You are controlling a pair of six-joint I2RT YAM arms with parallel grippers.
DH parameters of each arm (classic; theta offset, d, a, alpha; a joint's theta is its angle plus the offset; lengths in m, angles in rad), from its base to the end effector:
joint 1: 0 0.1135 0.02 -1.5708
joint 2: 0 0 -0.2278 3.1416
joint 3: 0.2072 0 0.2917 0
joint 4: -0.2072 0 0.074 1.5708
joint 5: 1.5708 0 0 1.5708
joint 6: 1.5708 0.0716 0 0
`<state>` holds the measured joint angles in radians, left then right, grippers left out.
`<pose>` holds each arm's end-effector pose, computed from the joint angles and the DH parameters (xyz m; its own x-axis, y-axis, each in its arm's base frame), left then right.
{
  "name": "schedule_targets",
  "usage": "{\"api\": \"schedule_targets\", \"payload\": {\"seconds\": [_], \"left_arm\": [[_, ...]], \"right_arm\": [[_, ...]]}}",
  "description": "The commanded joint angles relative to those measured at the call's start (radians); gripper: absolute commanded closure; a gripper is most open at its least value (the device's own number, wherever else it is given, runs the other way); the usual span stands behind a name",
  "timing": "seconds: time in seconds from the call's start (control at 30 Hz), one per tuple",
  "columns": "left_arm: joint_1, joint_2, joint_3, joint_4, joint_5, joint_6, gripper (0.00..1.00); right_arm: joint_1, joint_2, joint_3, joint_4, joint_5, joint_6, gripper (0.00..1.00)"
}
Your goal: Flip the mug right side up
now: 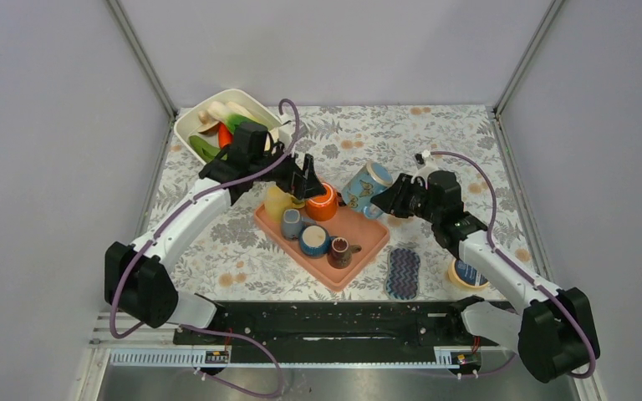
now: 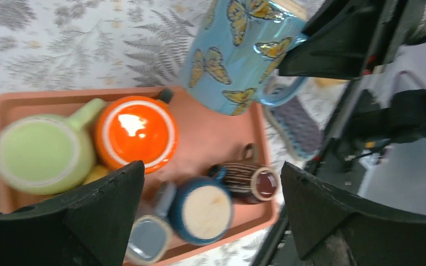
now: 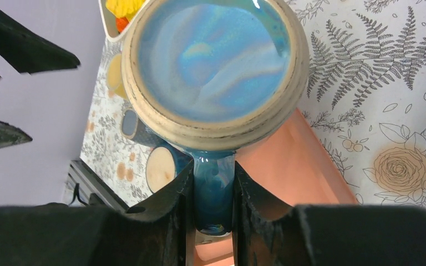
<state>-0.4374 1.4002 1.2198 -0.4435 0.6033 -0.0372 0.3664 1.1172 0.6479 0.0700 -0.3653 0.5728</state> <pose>0.3278 -0.1981 0.2681 -0.5573 0.2268 -0.7987 0.7457 0.5597 -0.3614 0.3005 0.1427 0.1879 -0.6529 0.2917 -0.6990 -0.3427 0.7092 0.6161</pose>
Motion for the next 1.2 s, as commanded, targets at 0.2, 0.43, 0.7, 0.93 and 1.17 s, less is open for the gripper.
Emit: {"api": "schedule_targets", "payload": {"seconds": [0.2,0.43,0.7,0.93,1.17], "left_arm": [[-0.003,-0.066,-0.159,0.535,0.207,-0.663,0.04],[-0.003,-0.052,-0.187,0.744,0.221,-0.883,0.12],[-0.022,-0.032,-0.197,0.796,0.216,-0.946,0.16],[-0.033,-0.037,-0.187,0.795,0.209,-0.962,0.16],[-0.039,-0.021,-0.126,0.837,0.227,-1.007,0.26]], "right_arm": [[0.000,-0.153,0.007,0.360,0.056,0.224,1.00],[0.034,-0.161,0.018,0.458,0.054,0.309,1.00],[0.063,-0.147,0.030,0.539,0.040,0.364,1.00],[0.080,-0.136,0.023,0.607,0.048,0.403,1.00],[0.139,-0.073,0.029,0.692,0.067,0.446,1.00]]}}
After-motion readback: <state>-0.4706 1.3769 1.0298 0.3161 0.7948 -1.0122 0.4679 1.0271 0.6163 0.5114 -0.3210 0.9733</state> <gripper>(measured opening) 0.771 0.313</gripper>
